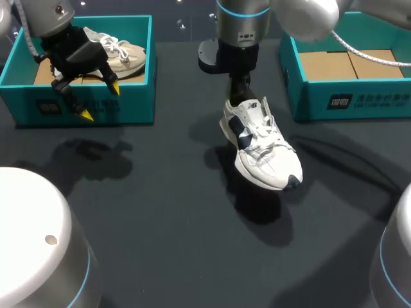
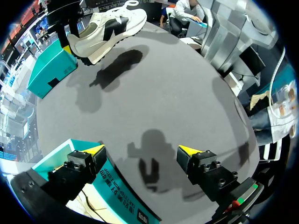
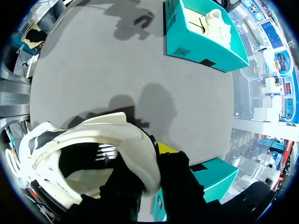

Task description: Take the shoe out of the shoebox, open the shoe tongue, remove and reinsert the insole, then place the shoe into the shoebox

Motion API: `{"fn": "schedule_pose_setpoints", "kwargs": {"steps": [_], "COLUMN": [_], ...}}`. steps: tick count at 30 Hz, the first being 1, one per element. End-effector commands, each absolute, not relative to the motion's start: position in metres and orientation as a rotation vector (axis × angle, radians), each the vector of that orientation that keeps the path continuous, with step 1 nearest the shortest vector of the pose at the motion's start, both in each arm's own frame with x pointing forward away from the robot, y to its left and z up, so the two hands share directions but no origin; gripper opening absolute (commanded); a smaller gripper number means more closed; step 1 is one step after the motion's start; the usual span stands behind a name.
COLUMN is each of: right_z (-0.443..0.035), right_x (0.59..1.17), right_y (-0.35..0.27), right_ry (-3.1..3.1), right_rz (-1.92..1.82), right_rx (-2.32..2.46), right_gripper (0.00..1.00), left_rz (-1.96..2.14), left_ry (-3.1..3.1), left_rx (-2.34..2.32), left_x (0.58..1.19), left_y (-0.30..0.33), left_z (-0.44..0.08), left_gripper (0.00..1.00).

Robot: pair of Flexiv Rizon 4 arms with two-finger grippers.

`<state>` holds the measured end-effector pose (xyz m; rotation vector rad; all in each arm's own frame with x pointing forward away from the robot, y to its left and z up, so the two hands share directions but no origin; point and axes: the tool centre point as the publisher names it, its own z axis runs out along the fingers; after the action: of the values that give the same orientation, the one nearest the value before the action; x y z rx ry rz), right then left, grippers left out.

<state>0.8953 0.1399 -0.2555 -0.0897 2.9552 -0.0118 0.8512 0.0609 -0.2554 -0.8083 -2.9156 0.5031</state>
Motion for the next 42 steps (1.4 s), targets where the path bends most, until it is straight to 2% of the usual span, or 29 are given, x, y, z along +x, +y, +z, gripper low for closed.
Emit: {"fn": "schedule_pose_setpoints", "kwargs": {"steps": [1,12,18,22,39,42], "right_z": [-0.244,-0.166,-0.141,-0.136,-0.136,-0.133], "right_x": [0.9,0.942,0.975,1.003,1.003,1.02], "right_y": [0.142,0.106,0.077,0.048,0.048,0.012], "right_ry": [2.969,2.901,2.864,2.859,2.859,2.855], "right_rz": [-0.07,-0.089,-0.113,-0.163,-0.163,-0.154], "right_rx": [-0.041,0.071,0.088,0.114,0.114,0.159], "right_gripper": [0.0,0.0,0.0,0.0,0.0,0.0], "left_rz": [0.501,0.501,0.501,0.501,0.501,0.501], "left_ry": [-2.915,-2.915,-2.915,-2.915,-2.915,-2.915], "left_rx": [-0.809,-0.809,-0.809,-0.809,-0.809,-0.809], "left_x": [0.851,0.851,0.851,0.851,0.851,0.851], "left_y": [0.061,0.061,0.061,0.061,0.061,0.061], "left_z": [-0.255,-0.255,-0.255,-0.255,-0.255,-0.255], "left_gripper": [1.0,1.0,1.0,1.0,1.0,1.0]}}
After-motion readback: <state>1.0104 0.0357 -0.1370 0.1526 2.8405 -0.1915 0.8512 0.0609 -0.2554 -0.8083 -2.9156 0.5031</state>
